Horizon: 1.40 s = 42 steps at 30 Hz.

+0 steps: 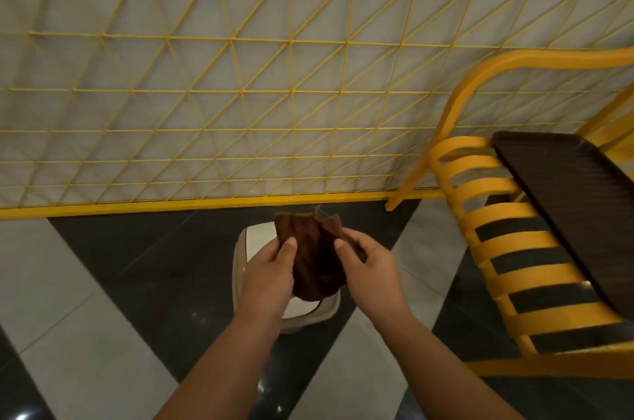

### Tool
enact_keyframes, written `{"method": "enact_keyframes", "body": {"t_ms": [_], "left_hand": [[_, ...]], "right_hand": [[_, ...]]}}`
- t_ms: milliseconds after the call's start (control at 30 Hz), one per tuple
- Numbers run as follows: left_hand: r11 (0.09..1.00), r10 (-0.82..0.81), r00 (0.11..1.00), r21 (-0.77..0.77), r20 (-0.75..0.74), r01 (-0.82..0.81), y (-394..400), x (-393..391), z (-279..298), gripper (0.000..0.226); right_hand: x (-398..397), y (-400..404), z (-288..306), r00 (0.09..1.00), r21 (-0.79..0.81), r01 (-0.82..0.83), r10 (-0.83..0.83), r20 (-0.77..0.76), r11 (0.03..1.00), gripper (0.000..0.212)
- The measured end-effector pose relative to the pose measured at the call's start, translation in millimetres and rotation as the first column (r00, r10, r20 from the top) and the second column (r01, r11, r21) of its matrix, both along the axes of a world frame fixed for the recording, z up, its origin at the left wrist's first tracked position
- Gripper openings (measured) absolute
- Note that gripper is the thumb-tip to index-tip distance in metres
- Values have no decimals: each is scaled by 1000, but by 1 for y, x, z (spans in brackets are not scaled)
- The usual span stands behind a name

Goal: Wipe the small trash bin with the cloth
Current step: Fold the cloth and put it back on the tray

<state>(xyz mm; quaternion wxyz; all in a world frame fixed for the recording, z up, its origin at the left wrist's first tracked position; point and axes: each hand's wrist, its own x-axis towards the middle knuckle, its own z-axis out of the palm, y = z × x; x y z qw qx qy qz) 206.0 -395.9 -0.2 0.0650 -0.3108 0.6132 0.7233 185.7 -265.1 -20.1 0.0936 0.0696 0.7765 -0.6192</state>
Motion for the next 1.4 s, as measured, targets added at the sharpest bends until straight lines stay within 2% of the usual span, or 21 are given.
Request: {"method": "enact_keyframes", "body": {"t_ms": [67, 133, 200, 233, 267, 333, 400, 467, 567, 633, 733, 900, 1033, 1100, 1167, 1233, 1267, 1333, 1400], "left_hand": [[997, -72, 997, 23, 21, 71, 11, -10, 10, 31], [964, -147, 988, 233, 54, 131, 21, -22, 20, 56], [884, -223, 973, 432, 57, 177, 28, -33, 31, 74], [864, -249, 966, 466, 63, 192, 31, -38, 36, 76], [862, -261, 962, 467, 79, 195, 35, -43, 42, 74], [920, -266, 953, 334, 143, 206, 47, -53, 48, 61], [955, -261, 931, 206, 253, 212, 62, -61, 52, 65], [926, -322, 903, 294, 284, 238, 79, -67, 52, 74], [885, -283, 924, 442, 258, 147, 107, -81, 57, 53], [891, -202, 945, 448, 258, 68, 130, -90, 64, 41], [892, -208, 946, 445, 248, 79, 165, -103, 75, 39], [908, -368, 897, 300, 245, 291, 198, -114, 86, 62], [907, -416, 862, 207, 291, 368, 212, -116, 90, 44], [877, -475, 837, 69, 270, 476, 225, -120, 89, 34], [771, -614, 768, -69, 184, 633, 243, -126, 92, 32], [605, -776, 627, -199, 69, 771, 267, -135, 91, 40], [505, -844, 535, -287, 33, 814, 280, -140, 89, 44], [267, -941, 334, -500, 48, 824, 307, -148, 80, 51], [-23, -972, 140, -673, 186, 739, 329, -154, 67, 58]], "right_hand": [[-1, -2, 11, 993, 44, -113, 115, -33, 993, 18], [-3, 1, 18, 977, 162, -207, 211, -10, 965, 25], [-9, 11, 24, 982, 193, -186, 188, 8, 964, 32], [-13, 20, 28, 990, 163, -141, 140, 21, 976, 31], [-18, 30, 33, 995, 120, -86, 80, 55, 989, 29], [-27, 52, 46, 985, -11, 24, -22, 171, 1000, 28], [-33, 76, 60, 961, -119, 72, -37, 275, 990, 25], [-37, 99, 73, 943, -210, 45, 28, 333, 977, 24], [-39, 137, 90, 915, -293, 6, 113, 387, 956, 23], [-43, 164, 97, 920, -259, 64, 44, 390, 964, 22], [-53, 205, 105, 919, -182, 187, -106, 379, 965, 21], [-85, 283, 116, 832, -30, 473, -435, 344, 881, 21], [-112, 331, 117, 793, 106, 556, -565, 230, 824, 23], [-121, 345, 111, 798, 104, 551, -559, 225, 828, 23], [-127, 355, 105, 792, 63, 564, -561, 240, 823, 24], [-129, 364, 93, 780, 53, 573, -564, 272, 818, 25], [-128, 369, 85, 772, 100, 561, -563, 295, 822, 25], [-122, 378, 67, 772, 336, 456, -555, 312, 824, 30], [-114, 382, 53, 797, 584, 305, -537, 276, 753, 40]]}}
